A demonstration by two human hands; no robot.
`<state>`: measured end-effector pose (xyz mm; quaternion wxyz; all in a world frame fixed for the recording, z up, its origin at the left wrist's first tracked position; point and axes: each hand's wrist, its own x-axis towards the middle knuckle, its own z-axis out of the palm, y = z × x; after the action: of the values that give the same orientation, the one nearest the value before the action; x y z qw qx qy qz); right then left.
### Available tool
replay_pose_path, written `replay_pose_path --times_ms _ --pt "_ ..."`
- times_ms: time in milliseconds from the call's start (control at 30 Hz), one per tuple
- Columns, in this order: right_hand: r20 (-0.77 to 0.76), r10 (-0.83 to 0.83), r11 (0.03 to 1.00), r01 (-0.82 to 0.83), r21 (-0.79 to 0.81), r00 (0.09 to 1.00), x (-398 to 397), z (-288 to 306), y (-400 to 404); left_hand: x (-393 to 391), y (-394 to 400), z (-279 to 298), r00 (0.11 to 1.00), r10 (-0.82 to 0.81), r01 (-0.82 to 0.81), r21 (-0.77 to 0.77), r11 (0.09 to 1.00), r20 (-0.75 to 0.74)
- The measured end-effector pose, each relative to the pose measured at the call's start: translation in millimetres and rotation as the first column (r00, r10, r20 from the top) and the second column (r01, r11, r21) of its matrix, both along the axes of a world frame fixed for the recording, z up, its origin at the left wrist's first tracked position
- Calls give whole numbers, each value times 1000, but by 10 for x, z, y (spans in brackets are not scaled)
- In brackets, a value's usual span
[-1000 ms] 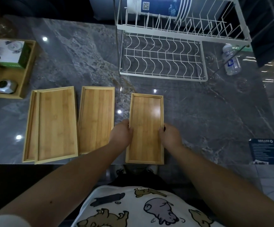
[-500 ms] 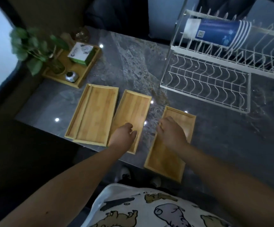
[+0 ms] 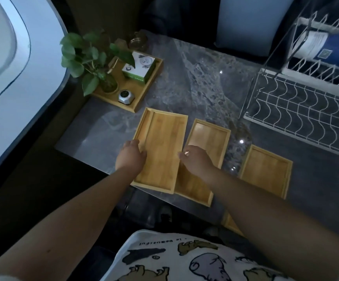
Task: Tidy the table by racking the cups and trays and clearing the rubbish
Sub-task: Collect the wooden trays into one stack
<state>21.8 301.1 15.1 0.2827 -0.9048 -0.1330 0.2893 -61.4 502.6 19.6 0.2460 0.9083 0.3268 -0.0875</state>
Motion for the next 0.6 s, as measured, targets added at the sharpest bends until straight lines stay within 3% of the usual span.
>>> replay_pose_path --times_ms 367,600 --pt "-14 -135 989 134 -65 991 -28 -97 226 137 244 -148 988 -115 106 -87 991 -99" --pt "1 -254 964 253 -81 967 -105 -121 203 130 161 -76 994 -103 101 -118 988 -17"
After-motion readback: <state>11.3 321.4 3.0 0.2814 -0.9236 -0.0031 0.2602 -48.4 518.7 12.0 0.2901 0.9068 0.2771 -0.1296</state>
